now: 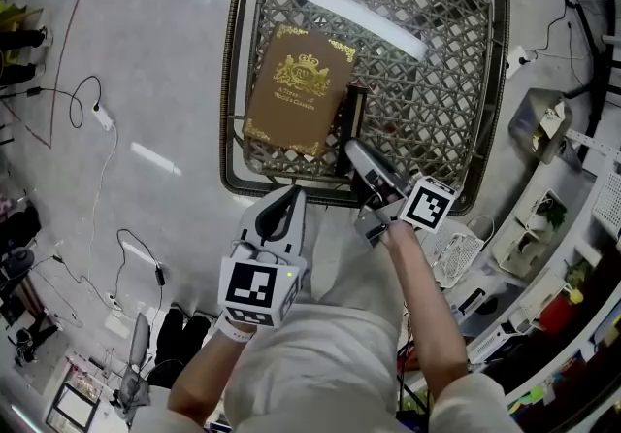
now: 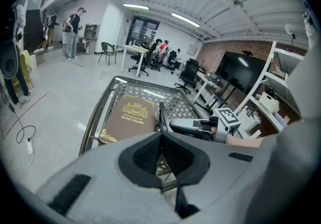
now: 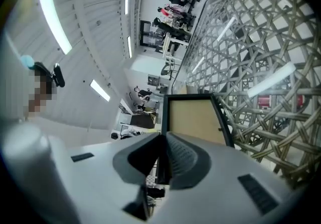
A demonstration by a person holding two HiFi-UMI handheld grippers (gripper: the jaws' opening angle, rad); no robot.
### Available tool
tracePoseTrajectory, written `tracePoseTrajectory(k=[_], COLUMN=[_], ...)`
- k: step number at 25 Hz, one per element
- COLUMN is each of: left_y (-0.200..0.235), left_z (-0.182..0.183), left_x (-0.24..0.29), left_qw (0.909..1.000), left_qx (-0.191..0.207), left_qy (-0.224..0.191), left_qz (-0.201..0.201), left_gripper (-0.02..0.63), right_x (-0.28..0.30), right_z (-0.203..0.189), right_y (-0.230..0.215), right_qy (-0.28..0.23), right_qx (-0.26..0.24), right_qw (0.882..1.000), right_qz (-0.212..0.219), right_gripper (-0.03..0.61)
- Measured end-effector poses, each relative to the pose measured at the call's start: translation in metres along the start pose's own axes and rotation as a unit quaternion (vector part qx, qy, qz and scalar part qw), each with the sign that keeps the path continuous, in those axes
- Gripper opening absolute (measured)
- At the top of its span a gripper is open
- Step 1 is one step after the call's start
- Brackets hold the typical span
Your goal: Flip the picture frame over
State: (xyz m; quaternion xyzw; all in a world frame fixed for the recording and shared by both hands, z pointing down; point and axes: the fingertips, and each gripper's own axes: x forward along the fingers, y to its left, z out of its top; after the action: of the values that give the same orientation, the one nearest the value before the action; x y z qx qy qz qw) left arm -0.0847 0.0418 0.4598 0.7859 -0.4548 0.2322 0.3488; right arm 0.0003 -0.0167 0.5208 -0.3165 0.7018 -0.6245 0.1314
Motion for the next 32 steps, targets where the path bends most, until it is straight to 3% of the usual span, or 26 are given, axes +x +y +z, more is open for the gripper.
tracePoseTrajectory(k=[10, 16, 25, 32], left_y=[0.000, -0.005, -0.010, -0.014], left_z=[-0.001, -0.002, -0.003, 0.000], left_x=[-0.002, -0.001, 0.002, 0.006], left_qw=[1.0000, 1.0000, 1.0000, 0.9999], left_qx=[0.001, 0.002, 0.007, 0.009], left_qy=[-0.001, 0.000, 0.006, 0.008], left_qz=[0.006, 0.003, 0.000, -0.003], left_gripper=[0.025, 0.025, 0.025, 0.025], right_x=[0.002, 0.001, -0.004, -0.017], right_z=[0.000, -0.002, -0.004, 0.006], right_y=[0.008, 0.009, 0.003, -0.004], right_qy=[-0.010, -0.018, -0.011, -0.033], right_qx=[0.058, 0.124, 0.123, 0.136], right_qw=[0.995, 0.982, 0.982, 0.980], right_qz=[0.081, 0.141, 0.142, 0.145], right_gripper=[0.054, 0.054, 0.054, 0.055])
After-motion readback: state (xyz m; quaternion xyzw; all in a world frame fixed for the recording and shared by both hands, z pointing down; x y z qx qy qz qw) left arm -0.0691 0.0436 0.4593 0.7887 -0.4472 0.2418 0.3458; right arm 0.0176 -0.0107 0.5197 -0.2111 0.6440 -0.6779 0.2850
